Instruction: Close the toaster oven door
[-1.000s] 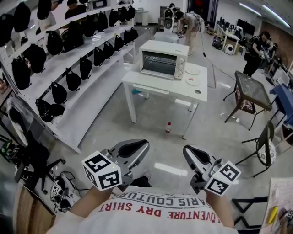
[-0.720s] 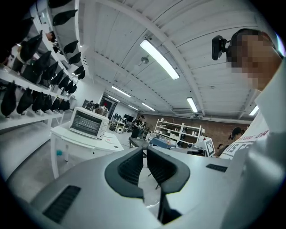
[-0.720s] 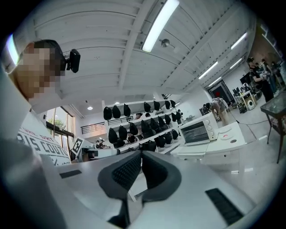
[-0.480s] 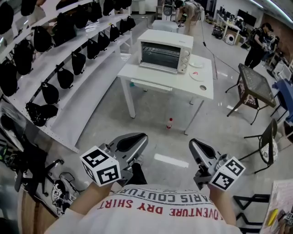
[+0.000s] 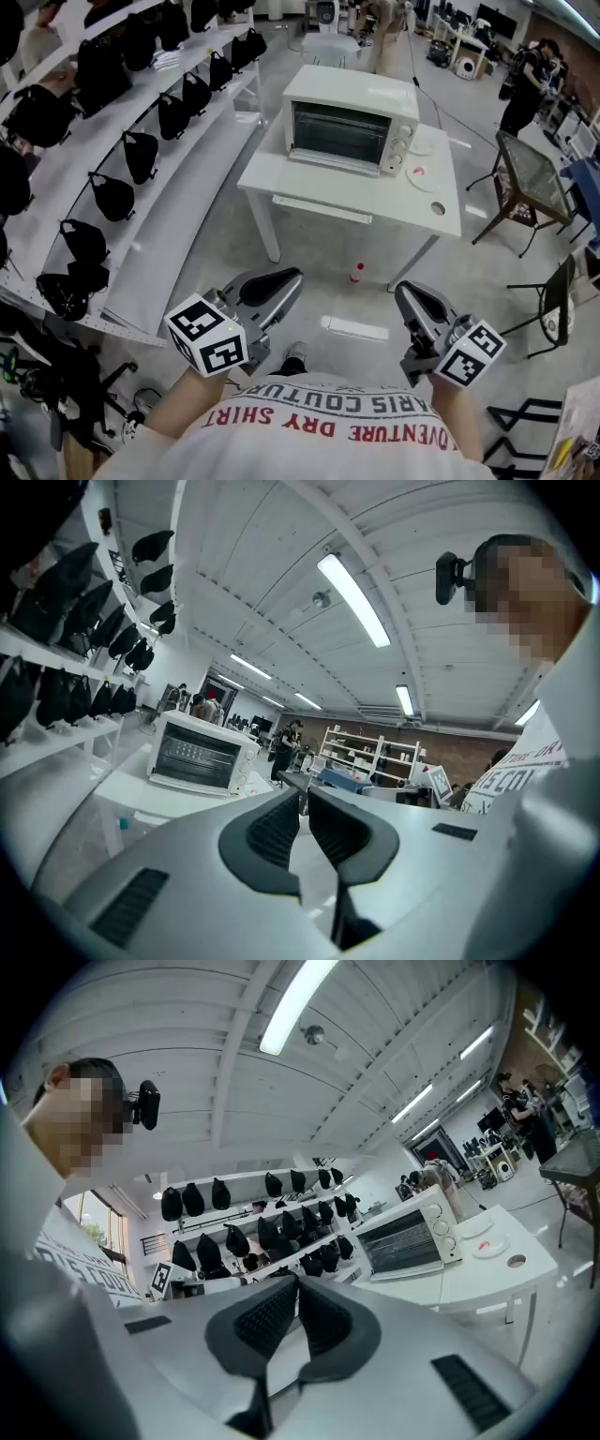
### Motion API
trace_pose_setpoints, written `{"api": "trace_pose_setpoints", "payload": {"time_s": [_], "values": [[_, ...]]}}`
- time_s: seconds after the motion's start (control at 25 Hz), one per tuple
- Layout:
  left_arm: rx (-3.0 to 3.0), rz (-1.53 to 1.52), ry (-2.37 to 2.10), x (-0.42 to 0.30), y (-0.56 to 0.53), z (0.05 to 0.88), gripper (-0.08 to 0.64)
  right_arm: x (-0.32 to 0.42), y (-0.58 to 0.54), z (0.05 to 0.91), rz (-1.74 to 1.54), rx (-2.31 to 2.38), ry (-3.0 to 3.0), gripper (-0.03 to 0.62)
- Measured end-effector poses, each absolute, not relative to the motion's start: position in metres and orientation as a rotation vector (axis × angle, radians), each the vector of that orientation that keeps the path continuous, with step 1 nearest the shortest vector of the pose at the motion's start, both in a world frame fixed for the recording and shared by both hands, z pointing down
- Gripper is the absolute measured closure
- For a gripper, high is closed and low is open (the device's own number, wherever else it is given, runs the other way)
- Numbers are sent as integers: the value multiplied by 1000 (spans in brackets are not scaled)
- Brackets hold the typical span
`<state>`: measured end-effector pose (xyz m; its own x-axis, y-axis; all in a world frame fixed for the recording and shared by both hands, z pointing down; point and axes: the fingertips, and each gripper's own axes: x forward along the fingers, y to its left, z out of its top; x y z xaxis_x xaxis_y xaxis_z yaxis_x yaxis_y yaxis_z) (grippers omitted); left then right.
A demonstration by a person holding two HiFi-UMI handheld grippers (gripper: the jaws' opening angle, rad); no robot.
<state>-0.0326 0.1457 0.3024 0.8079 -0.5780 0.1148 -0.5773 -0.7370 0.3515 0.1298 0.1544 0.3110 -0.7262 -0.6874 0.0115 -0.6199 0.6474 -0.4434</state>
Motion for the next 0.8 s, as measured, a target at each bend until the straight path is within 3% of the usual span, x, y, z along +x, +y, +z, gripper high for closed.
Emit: {"api": "trace_pose_setpoints", "payload": {"time_s": [0.28,0.4,0.52,0.64,0.8], "values": [[2644,113,-940,-90,36,323,508,105,52,322,-641,-1198,2636,565],[2625,128,-970,-112,0,336,443,102,21,336,-642,-1274,2621,558],[2632,181,-986,-126,-28,352,402,102,2,355,-623,-1357,2661,481],[2657,270,-985,-133,-48,375,332,108,-11,381,-588,-1472,2731,441],[2630,338,-996,-141,-66,408,297,118,-25,417,-611,-1588,2755,396]]}}
